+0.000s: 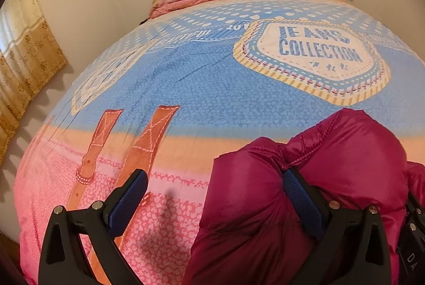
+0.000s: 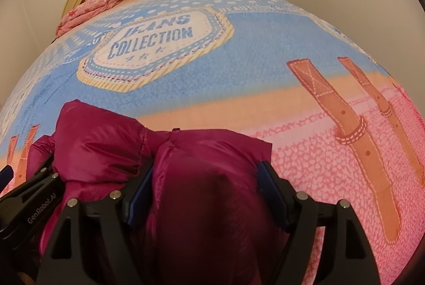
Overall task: Fold large clothes
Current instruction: 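Push the jacket bundle together with both tools, tucking its loose side inward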
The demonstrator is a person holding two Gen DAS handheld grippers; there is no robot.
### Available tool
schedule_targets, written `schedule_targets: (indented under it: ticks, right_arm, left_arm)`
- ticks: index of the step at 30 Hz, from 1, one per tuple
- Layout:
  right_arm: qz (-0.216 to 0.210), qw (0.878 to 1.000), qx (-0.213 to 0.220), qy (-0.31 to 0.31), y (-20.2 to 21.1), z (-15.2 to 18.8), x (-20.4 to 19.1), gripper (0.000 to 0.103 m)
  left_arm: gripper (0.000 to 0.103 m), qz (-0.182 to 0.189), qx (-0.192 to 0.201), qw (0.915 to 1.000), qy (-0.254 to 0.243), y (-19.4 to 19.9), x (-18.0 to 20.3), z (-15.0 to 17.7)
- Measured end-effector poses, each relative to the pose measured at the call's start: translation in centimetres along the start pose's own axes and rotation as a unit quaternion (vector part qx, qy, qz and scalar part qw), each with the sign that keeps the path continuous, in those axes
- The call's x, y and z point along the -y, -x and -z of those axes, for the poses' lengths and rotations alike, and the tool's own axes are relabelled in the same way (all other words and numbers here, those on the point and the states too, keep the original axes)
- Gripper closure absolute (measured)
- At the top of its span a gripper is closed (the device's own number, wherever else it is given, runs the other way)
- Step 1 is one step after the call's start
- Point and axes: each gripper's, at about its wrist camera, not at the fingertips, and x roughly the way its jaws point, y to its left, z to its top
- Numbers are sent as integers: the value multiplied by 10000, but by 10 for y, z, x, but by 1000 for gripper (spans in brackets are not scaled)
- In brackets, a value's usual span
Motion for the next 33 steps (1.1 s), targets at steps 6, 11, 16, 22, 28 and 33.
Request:
schedule_targets:
  ticks: [6, 11, 16, 22, 28, 33]
  right_arm:
    - [-442, 9978, 491, 95, 73, 13, 9, 14]
    - [-475, 9960, 750, 0, 108, 55, 28, 14]
    - [-640, 9970, 389, -168, 80, 77, 41, 18]
    - [-826, 9961, 259, -160, 62, 76, 46, 18]
    - [-982, 9945, 339, -154, 60, 83, 47, 23]
    - [-1339, 9905, 318, -15, 61, 86, 44, 48]
  left_arm:
    - [1, 824, 158, 9964, 140, 59, -47, 17]
    - [1, 1234, -44, 9923, 113, 74, -61, 63]
    - [1, 1059, 163, 9942, 36, 72, -47, 81]
    - [1, 974, 161, 9951, -75, 64, -37, 84]
    - [1, 1190, 120, 9928, 10, 58, -37, 83]
    - [3, 1391, 96, 9902, -76, 58, -33, 83]
